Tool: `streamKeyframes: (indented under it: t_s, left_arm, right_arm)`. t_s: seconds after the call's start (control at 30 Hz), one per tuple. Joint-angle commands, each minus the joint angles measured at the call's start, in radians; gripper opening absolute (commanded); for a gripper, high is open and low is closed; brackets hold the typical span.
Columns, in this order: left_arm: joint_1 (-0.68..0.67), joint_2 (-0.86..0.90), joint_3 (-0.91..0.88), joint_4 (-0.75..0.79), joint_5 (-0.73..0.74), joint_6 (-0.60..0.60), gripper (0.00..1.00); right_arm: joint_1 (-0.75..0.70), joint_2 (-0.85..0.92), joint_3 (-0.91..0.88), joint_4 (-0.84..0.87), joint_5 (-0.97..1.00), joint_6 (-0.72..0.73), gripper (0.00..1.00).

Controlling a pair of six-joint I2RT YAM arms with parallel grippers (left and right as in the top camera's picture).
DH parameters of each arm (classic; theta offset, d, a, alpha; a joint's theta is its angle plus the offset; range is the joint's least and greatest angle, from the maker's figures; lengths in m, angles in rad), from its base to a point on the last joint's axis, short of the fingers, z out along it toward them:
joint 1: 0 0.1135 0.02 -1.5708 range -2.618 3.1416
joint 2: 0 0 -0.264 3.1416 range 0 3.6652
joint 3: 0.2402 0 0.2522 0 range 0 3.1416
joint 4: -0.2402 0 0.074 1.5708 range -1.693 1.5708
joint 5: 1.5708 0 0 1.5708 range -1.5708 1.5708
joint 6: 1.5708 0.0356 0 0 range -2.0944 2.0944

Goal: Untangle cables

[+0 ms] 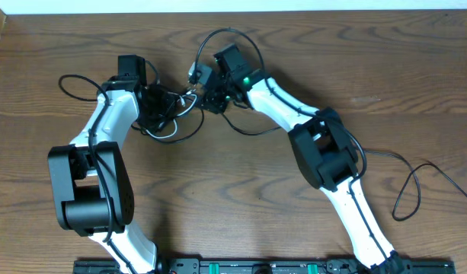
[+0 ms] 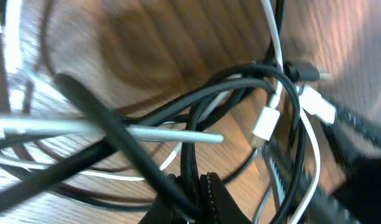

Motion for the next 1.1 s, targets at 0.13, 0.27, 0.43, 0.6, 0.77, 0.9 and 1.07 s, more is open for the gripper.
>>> streamKeyframes:
  t_s: [0.13,0.27,0.43,0.6,0.77,0.9,1.07]
  left_arm:
    - [0.059,0.013,-0.005,-0.054,0.212,0.056,0.08]
    - [0.109,0.013,-0.005,-0.082,0.421,0.047,0.07]
    - [0.137,0.013,-0.005,-0.112,0.554,0.02,0.08]
    - [0.138,0.013,-0.005,-0.191,0.579,0.02,0.07]
    - [0.138,0.013,-0.005,-0.209,0.578,0.02,0.07]
    - [0.138,0.013,-0.005,-0.208,0.574,0.021,0.07]
    - [0.138,0.013,-0.005,-0.208,0.498,0.021,0.07]
  right_arm:
    - [-0.05,0.026,-0.014,-0.043,-0.097,0.054,0.56]
    - [-0.048,0.026,-0.014,-0.047,-0.092,0.053,0.56]
    - [-0.027,0.026,-0.014,-0.045,-0.077,0.053,0.54]
    - [-0.03,0.018,-0.013,-0.018,-0.077,0.053,0.49]
    - [-0.026,-0.033,-0.012,-0.003,-0.077,0.053,0.49]
    - [-0.011,-0.032,-0.013,0.005,-0.027,0.048,0.38]
    - [-0.012,-0.075,-0.011,-0.001,-0.032,0.046,0.35]
